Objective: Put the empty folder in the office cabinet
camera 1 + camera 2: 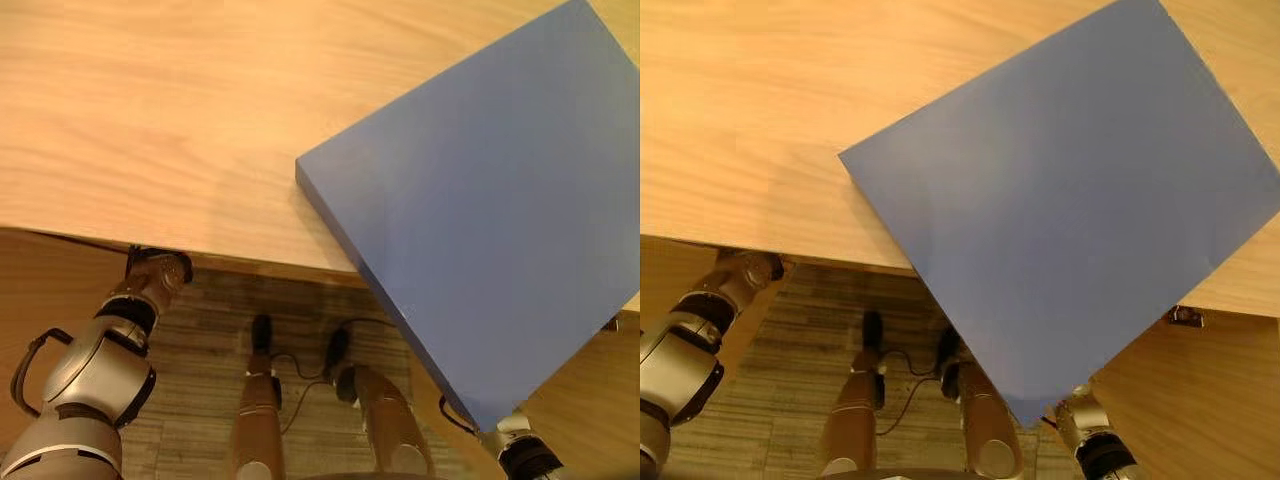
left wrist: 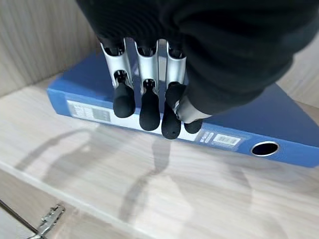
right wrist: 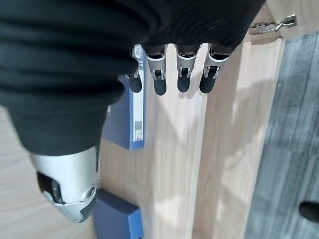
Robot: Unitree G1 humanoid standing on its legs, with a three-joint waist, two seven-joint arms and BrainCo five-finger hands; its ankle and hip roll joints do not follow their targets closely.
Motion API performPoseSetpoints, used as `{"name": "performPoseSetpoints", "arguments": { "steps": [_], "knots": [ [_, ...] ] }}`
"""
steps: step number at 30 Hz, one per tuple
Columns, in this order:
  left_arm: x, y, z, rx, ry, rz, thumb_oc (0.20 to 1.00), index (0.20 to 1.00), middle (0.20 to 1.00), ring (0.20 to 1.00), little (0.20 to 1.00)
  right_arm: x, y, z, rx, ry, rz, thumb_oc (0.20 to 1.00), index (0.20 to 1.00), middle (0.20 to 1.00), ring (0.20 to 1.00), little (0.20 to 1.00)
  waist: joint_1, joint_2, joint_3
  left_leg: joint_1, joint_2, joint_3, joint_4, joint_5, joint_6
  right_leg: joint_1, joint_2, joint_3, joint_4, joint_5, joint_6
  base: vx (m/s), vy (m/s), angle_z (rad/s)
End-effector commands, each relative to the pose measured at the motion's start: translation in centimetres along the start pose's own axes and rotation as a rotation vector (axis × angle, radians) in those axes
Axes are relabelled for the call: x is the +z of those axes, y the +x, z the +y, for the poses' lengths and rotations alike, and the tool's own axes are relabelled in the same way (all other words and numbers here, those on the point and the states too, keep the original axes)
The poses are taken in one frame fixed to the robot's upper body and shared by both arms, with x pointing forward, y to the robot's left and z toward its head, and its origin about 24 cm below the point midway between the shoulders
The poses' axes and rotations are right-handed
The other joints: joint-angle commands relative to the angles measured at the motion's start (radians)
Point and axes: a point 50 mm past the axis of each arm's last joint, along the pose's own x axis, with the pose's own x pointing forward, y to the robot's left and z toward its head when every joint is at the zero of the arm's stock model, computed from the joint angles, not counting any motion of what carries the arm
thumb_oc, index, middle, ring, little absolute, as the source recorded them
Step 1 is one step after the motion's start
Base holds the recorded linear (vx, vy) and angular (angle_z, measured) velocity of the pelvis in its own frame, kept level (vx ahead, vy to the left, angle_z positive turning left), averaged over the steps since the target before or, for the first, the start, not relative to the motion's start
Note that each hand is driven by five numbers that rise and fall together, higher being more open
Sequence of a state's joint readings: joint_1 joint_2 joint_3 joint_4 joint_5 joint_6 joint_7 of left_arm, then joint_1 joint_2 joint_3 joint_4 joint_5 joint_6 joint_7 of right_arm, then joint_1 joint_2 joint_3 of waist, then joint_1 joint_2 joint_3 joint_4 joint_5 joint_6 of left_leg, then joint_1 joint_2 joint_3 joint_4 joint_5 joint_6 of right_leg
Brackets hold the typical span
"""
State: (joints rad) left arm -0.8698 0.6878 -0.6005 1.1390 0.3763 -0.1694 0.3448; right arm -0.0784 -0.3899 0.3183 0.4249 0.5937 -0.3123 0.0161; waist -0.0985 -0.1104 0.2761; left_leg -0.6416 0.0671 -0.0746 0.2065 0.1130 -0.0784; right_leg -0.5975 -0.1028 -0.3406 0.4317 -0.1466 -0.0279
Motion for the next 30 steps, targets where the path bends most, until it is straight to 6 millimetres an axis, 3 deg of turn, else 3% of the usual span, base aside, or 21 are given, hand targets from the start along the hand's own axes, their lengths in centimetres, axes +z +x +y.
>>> {"name": "performPoseSetpoints", "arguments": {
  "steps": [1,7,13,17,20,26,30],
  "knots": [
    [-0.5,0.4,2.0,0.087,-0.044,0.014,0.2,0.2,0.2,0.2,0.2,1.7,-0.7,0.4,0.007,0.065,-0.112,1.0,1.0,1.0,1.0,1.0,-0.003,-0.016,-0.052,-0.026,-0.013,-0.018,0.141,-0.157,0.034,-0.009,-0.018,0.128,-0.058,0.072,0.117,-0.05,0.035,0.1],
    [0.1,1.1,3.7,0.141,-0.06,-0.005,0.2,0.2,0.2,0.2,0.2,2.7,-0.3,0.8,0.022,0.092,-0.16,1.0,1.0,1.0,1.0,1.0,-0.011,-0.009,-0.054,-0.132,-0.013,-0.029,0.258,-0.198,0.044,-0.111,-0.022,0.134,0.048,0.043,0.111,-0.04,0.026,-0.04],
    [1.4,2.2,7.4,0.254,-0.101,-0.041,0.2,0.2,0.2,0.2,0.2,5.1,0.2,1.9,0.09,0.145,-0.266,1.0,1.0,1.0,1.0,1.0,-0.027,-0.003,-0.073,-0.297,-0.017,-0.042,0.379,-0.236,0.051,-0.271,-0.021,0.139,0.142,0.033,0.101,-0.07,0.026,0.01],
    [1.2,2.4,9.2,0.305,-0.098,-0.039,0.2,0.2,0.2,0.2,0.2,6.2,0.1,2.5,0.124,0.155,-0.316,1.0,1.0,1.0,1.0,1.0,-0.034,0.001,-0.093,-0.37,-0.01,-0.044,0.441,-0.259,0.054,-0.343,-0.027,0.141,0.204,0.019,0.099,-0.02,0.015,-0.06],
    [1.1,2.5,10.3,0.329,-0.079,-0.044,0.2,0.2,0.2,0.2,0.2,6.4,-0.1,2.3,0.125,0.161,-0.329,1.0,1.0,1.0,1.0,1.0,-0.038,0.005,-0.103,-0.398,-0.01,-0.043,0.462,-0.267,0.057,-0.369,-0.03,0.143,0.224,0.015,0.099,0.01,0.026,-0.04],
    [0.7,2.6,16.3,0.437,0.016,-0.042,0.2,0.2,0.2,0.2,0.2,7.2,-0.5,1.9,0.139,0.17,-0.36,1.0,1.0,1.0,1.0,1.0,-0.058,0.024,-0.135,-0.455,-0.01,-0.045,0.481,-0.279,0.066,-0.432,-0.043,0.145,0.263,0.006,0.104,0.02,0.019,0.02],
    [0.2,2.4,17.4,0.453,0.044,-0.027,0.2,0.2,0.2,0.2,0.2,7.0,-0.6,1.6,0.132,0.173,-0.354,1.0,1.0,1.0,1.0,1.0,-0.06,0.028,-0.147,-0.458,-0.009,-0.048,0.479,-0.281,0.067,-0.436,-0.045,0.145,0.262,0.007,0.105,0.01,0.005,0.02]
  ]
}}
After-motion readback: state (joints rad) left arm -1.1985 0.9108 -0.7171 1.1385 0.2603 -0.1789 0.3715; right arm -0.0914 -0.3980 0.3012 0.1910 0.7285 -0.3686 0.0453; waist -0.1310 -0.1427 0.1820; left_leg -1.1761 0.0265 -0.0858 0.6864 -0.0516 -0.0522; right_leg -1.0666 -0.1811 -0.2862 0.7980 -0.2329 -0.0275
